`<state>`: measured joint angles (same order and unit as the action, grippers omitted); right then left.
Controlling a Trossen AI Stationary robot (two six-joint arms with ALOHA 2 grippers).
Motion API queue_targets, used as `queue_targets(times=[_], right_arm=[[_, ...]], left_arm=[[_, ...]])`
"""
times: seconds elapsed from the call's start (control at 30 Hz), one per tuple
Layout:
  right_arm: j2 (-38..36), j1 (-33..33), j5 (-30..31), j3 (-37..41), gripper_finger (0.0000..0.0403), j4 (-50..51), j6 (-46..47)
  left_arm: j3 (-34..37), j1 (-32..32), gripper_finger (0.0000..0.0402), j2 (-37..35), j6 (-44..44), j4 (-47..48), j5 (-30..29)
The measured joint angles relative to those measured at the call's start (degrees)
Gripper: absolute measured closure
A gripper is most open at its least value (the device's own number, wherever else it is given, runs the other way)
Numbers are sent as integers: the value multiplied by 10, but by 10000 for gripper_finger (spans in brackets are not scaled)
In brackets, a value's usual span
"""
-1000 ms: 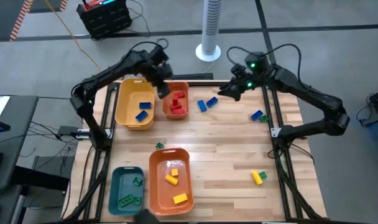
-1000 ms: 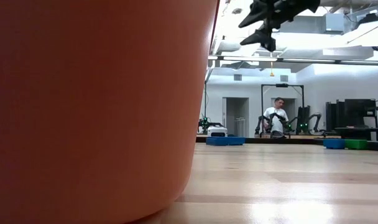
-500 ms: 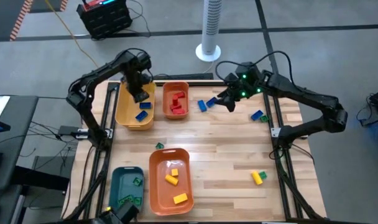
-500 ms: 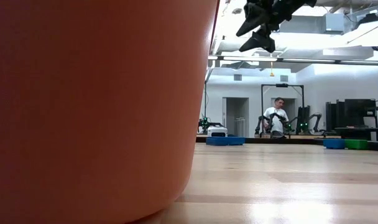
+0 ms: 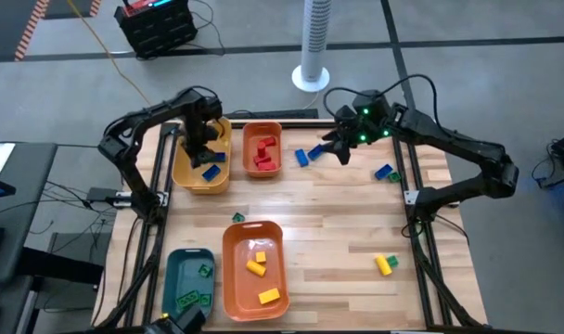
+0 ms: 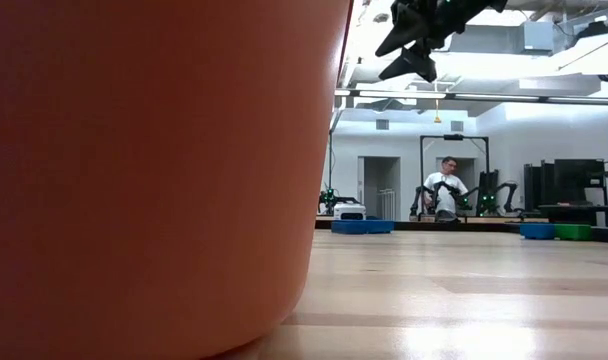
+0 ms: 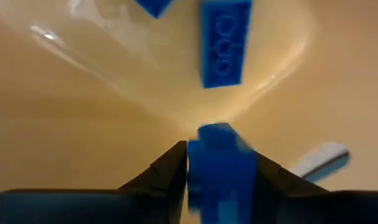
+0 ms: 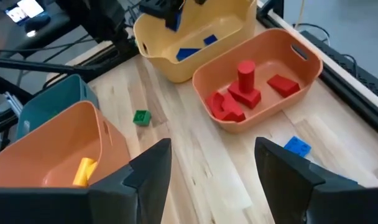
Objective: Sort blocks
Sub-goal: Put the blue game piece into the yellow bin
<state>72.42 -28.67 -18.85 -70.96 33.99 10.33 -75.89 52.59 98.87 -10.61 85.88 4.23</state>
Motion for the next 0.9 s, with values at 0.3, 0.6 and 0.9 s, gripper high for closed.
queue_targets(times=[0.3, 0.6, 0.9], right_arm=[[0, -6, -1, 0, 168, 4, 10], [-1, -6, -1, 0, 168, 24, 3], [-1, -12, 30, 34, 168, -43, -31]], left_arm=[[-20, -6, 210, 0, 19, 31, 44], [-91, -11, 186, -41, 3, 34, 11], [-118, -44, 189, -118, 67, -101, 117]])
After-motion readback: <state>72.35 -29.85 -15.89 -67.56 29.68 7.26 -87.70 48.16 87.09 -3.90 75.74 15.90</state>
